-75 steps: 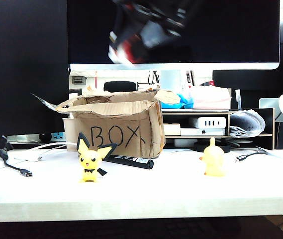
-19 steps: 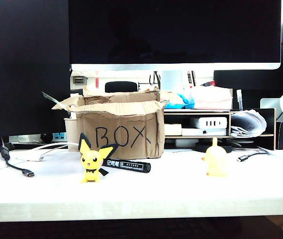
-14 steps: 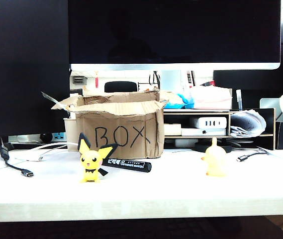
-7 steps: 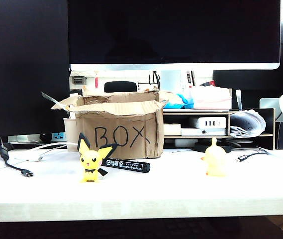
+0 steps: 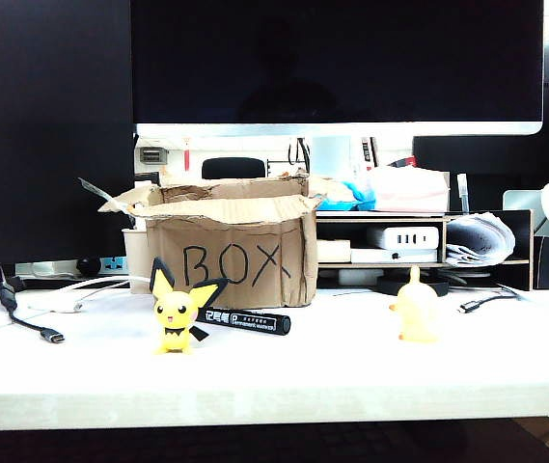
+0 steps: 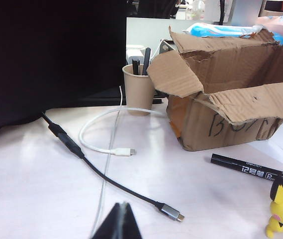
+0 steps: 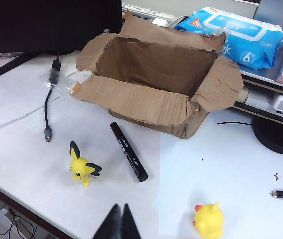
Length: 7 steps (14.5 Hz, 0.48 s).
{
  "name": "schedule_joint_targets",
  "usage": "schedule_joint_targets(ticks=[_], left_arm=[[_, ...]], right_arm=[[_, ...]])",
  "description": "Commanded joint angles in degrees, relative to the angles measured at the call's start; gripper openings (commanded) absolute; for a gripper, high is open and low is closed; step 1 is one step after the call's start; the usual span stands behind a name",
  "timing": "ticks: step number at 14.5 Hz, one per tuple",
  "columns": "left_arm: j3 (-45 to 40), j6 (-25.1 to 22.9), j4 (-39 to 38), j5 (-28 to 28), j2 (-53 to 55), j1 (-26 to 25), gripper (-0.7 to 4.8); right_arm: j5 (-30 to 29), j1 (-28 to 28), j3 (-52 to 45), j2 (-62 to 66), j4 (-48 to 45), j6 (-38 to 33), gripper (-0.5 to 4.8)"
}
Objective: Put the doll that is least similar in color compared to the others into the paper box.
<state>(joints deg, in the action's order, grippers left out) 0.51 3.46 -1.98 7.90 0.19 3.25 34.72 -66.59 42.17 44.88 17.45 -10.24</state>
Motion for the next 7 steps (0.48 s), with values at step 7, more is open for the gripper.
schedule_joint_targets(ticks=[7], left_arm=[[0.11,-0.02,0.77,0.04,0.0,-0.04,-0.05]], right_arm=[[-11.74,18.4,-4.5,-17.25,-0.2,0.87,0.04]])
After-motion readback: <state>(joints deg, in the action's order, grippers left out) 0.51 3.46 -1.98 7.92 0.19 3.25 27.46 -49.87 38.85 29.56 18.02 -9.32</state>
